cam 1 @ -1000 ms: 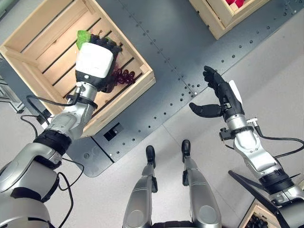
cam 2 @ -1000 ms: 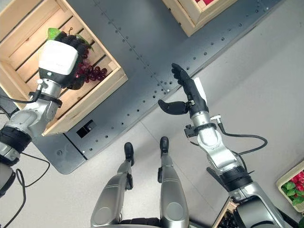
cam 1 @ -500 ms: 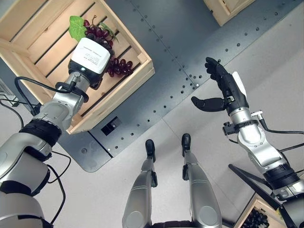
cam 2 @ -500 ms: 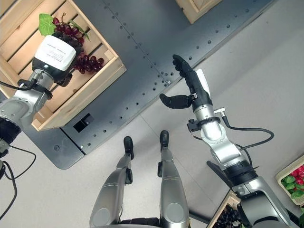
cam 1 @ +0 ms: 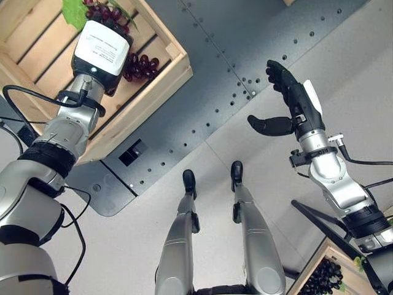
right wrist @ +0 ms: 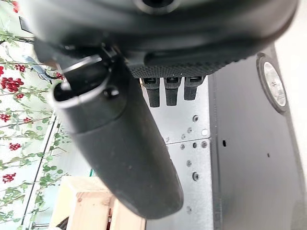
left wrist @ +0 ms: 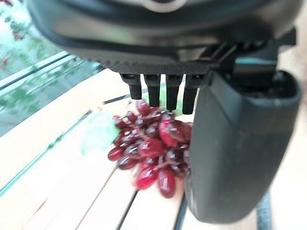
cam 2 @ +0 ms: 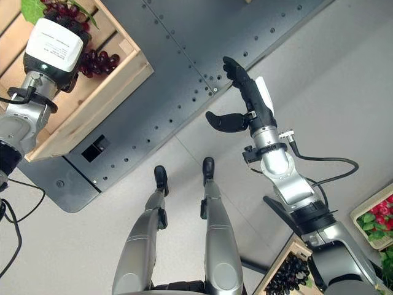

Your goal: Pick up the fruits from the basket on one side to the basket on the other side

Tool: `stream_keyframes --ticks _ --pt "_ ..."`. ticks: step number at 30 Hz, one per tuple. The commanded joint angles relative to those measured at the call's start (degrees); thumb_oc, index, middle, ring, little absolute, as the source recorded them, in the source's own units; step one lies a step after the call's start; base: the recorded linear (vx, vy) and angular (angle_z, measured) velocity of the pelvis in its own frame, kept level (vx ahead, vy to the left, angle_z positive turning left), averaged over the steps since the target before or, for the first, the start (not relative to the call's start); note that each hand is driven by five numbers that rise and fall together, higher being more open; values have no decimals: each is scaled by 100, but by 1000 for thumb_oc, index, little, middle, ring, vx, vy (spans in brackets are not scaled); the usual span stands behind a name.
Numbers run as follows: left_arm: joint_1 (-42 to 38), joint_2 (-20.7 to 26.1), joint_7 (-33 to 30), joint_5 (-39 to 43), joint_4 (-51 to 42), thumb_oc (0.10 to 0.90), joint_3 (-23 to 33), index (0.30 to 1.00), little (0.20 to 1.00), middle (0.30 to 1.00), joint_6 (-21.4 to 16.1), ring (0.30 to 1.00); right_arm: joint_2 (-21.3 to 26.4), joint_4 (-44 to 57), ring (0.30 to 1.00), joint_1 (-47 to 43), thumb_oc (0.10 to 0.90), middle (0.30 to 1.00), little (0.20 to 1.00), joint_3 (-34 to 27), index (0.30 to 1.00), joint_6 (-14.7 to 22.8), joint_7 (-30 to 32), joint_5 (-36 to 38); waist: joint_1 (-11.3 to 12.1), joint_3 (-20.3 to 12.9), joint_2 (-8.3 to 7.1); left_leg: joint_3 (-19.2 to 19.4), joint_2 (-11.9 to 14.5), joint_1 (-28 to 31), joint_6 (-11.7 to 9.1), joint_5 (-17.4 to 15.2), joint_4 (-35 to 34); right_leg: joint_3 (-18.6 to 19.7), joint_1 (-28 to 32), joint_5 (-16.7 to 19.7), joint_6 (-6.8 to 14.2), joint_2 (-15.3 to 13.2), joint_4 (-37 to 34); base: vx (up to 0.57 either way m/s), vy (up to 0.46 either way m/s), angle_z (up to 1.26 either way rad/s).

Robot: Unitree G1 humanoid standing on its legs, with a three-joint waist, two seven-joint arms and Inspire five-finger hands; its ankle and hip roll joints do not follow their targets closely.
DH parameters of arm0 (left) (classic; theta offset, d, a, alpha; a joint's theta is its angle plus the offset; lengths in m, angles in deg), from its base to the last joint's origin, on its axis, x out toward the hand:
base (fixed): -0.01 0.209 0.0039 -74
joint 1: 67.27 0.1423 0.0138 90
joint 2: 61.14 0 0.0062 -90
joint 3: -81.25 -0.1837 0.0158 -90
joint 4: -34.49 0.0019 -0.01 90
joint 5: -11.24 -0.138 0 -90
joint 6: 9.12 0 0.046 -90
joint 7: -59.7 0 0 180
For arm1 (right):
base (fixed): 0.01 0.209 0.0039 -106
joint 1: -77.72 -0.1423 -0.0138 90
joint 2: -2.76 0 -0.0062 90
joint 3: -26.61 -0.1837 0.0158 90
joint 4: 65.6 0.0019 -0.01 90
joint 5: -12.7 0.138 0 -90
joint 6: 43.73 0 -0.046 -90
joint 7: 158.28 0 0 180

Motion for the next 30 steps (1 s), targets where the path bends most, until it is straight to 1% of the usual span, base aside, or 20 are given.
stream_keyframes --ticks 1,2,4,6,9,10,12,15,16,17,18,19,20,21,22,24,27,30 --pt "-713 258 -190 -225 22 800 371 900 900 900 -16 900 171 714 900 -228 800 900 900 -408 900 616 239 -28 -6 -74 -288 477 -10 -189 -5 -616 915 -40 166 -202 46 -4 184 -7 59 1" --pt "-707 267 -144 -225 17 800 355 900 900 900 -25 900 172 715 900 -230 800 900 900 -409 900 621 231 -30 -10 -74 -283 479 -11 -205 -5 -620 923 -32 150 -198 49 -5 186 -7 48 -3" --pt "-679 292 103 -156 37 800 265 900 900 900 -157 900 193 714 900 -279 800 900 900 -379 900 627 197 -27 -18 -74 -260 497 -17 -267 6 -629 943 -7 78 -173 65 -9 190 -9 66 -3" --pt "-662 290 150 -130 43 800 239 900 900 900 -180 900 217 725 900 -334 800 900 900 -355 900 606 204 -15 -16 -74 -248 509 -22 -301 12 -631 952 3 40 -162 72 -10 192 -11 51 0" --pt "-696 290 161 -137 101 800 162 900 900 900 -348 900 245 733 900 -410 800 900 900 -319 900 602 230 -12 -15 -74 -229 509 -33 -389 17 -637 990 8 -45 -142 84 -18 207 -17 40 1" --pt "-702 298 64 -110 118 800 127 900 900 900 -596 900 265 723 900 -419 800 900 900 -314 900 630 223 -13 -12 -74 -220 502 -42 -433 24 -647 1019 6 -92 -139 90 -22 232 0 0 0" --pt "-687 328 106 -123 57 800 125 900 900 900 -725 900 278 755 900 -383 800 900 900 -347 900 635 192 -16 -8 -74 -216 495 -45 -448 26 -650 1021 4 -109 -129 97 -26 231 -8 16 1" --pt "-592 393 455 54 -35 800 156 900 900 900 -465 900 318 806 900 -328 800 900 900 -384 900 665 153 -17 9 -74 -197 490 -60 -453 44 -639 986 10 -131 -102 112 -21 217 -13 22 1" --pt "-557 422 663 144 4 800 170 900 900 900 -117 900 332 802 900 -321 800 900 900 -396 900 705 146 -16 17 -74 -189 491 -67 -451 49 -634 965 7 -132 -94 115 -22 203 0 0 0" --pt "-545 431 741 156 11 800 177 900 900 900 31 900 336 801 900 -317 800 900 900 -401 900 725 143 -16 19 -74 -187 491 -69 -453 50 -633 961 7 -133 -91 115 -22 198 0 0 0" --pt "-512 423 797 277 117 775 181 862 862 862 376 862 343 824 900 -342 800 900 900 -383 900 712 181 -8 22 -74 -182 482 -73 -455 56 -635 969 13 -136 -95 122 -19 211 0 0 0" --pt "-497 433 850 463 248 411 199 316 316 316 984 316 338 835 900 -352 800 900 900 -386 900 749 196 -12 27 -74 -185 464 -78 -448 58 -639 972 11 -120 -93 123 -23 200 0 0 0" --pt "-496 412 908 472 325 400 225 300 300 300 1206 300 341 851 900 -355 800 900 900 -394 900 756 217 4 32 -74 -191 459 -76 -437 60 -637 966 7 -108 -101 125 -17 208 0 0 0" --pt "-469 406 823 638 418 400 264 300 300 300 1418 300 336 862 900 -355 800 900 900 -402 900 782 224 -8 37 -74 -194 434 -85 -433 54 -642 979 12 -96 -108 127 -15 215 0 0 0" --pt "-428 395 588 953 532 400 360 300 300 300 1600 300 332 885 900 -373 800 900 900 -431 900 791 220 -3 48 -74 -203 418 -92 -404 53 -636 961 -3 -58 -112 122 -13 201 0 0 0" --pt "-424 345 426 1029 658 400 528 300 300 300 1680 300 348 951 900 -402 800 900 900 -463 900 780 235 9 68 -74 -217 391 -100 -378 46 -628 950 -25 -21 -134 116 -10 217 -16 -7 0" --pt "-502 253 16 1171 885 400 735 300 300 300 1602 300 332 1036 900 -450 800 900 900 -546 900 779 192 -24 81 -74 -230 350 -124 -313 48 -634 957 -59 48 -183 92 -11 264 -35 -3 1" --pt "-537 232 -106 1144 892 400 858 300 300 300 1530 300 340 1088 900 -441 800 900 900 -604 900 793 177 -25 90 -74 -232 323 -136 -297 57 -651 983 -71 58 -214 84 -14 316 -32 5 6"
